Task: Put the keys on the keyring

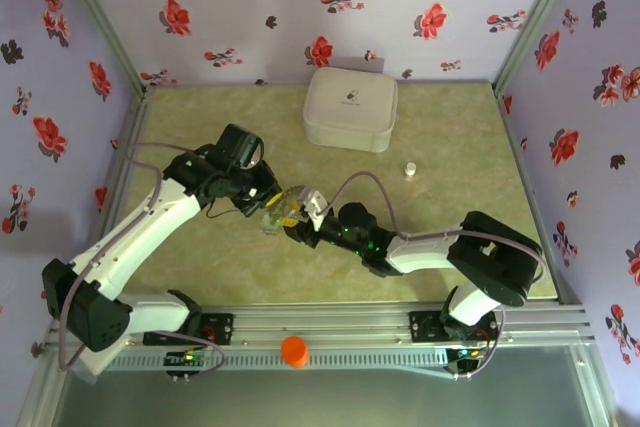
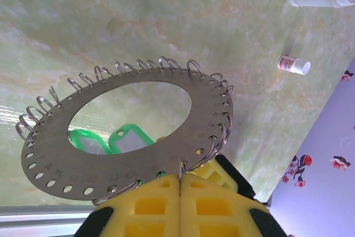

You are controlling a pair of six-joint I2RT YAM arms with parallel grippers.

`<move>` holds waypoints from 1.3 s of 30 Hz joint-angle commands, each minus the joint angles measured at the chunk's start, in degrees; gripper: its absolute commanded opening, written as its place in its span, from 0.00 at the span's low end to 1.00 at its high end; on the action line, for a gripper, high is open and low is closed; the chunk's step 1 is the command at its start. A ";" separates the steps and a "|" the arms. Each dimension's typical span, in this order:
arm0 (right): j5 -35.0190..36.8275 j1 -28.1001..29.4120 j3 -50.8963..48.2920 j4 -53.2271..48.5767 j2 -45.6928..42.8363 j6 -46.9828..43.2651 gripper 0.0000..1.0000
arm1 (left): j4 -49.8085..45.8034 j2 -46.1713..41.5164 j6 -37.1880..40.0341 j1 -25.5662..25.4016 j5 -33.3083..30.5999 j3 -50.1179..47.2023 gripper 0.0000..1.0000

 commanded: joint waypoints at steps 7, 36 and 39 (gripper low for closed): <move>-4.30 -1.59 0.36 6.26 1.97 1.17 0.45 | 1.39 -1.60 0.72 0.42 3.90 -0.40 0.00; -9.53 -2.84 -1.56 5.16 -1.00 2.89 0.01 | 1.12 -0.89 0.90 0.87 5.38 0.12 0.00; -7.84 -3.35 -2.19 4.68 -0.44 4.20 0.00 | 1.54 -1.03 0.38 0.83 5.36 -0.29 0.00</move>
